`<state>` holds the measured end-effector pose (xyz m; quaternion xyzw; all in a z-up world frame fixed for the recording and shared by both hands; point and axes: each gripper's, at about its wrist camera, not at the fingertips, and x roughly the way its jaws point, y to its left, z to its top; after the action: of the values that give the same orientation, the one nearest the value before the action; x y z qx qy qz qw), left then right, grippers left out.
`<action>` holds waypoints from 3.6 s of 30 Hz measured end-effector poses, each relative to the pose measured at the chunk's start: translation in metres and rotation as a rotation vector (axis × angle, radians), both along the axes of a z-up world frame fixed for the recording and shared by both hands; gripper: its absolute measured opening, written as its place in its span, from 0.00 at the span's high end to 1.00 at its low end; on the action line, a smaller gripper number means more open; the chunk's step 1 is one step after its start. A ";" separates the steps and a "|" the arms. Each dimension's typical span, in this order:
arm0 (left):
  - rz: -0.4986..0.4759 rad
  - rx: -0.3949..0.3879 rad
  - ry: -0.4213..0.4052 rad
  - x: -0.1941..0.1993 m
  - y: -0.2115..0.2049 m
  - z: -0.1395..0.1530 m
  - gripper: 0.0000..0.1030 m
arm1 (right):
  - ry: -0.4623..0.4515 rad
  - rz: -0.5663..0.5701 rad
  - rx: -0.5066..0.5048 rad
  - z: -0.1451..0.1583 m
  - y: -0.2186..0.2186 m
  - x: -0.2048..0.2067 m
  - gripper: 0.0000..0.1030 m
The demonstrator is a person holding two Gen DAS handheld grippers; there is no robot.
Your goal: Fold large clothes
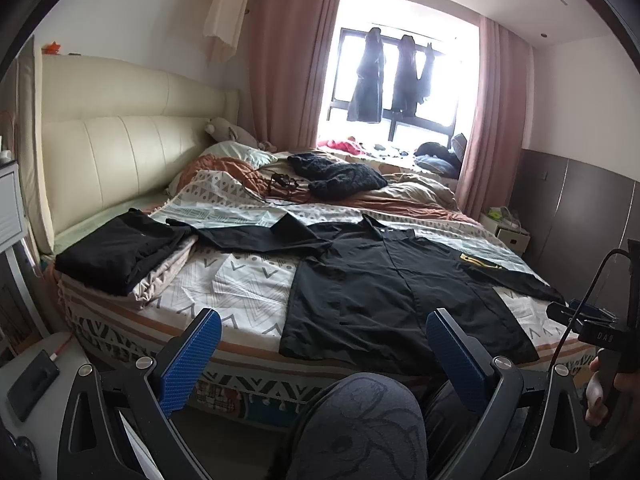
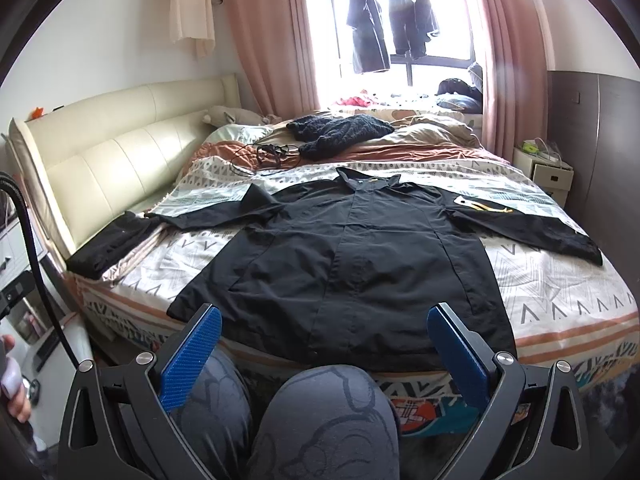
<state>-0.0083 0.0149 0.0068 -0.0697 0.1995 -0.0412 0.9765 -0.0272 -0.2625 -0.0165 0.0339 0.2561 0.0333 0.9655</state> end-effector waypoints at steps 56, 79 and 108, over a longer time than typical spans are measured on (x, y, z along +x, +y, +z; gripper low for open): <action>0.249 -0.129 0.211 0.309 0.154 -0.005 0.04 | 0.129 0.056 0.205 -0.010 0.072 0.394 0.01; 0.376 -0.131 0.484 0.471 0.203 -0.082 0.18 | 0.357 0.004 0.332 -0.132 0.055 0.503 0.29; 0.403 -0.253 0.408 0.530 0.217 -0.093 1.00 | 0.371 0.101 0.572 -0.171 0.061 0.550 0.78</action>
<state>0.5214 0.2319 -0.0863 -0.2359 0.3670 0.1435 0.8883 0.5231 -0.2019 -0.1878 0.2960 0.4091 0.1450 0.8509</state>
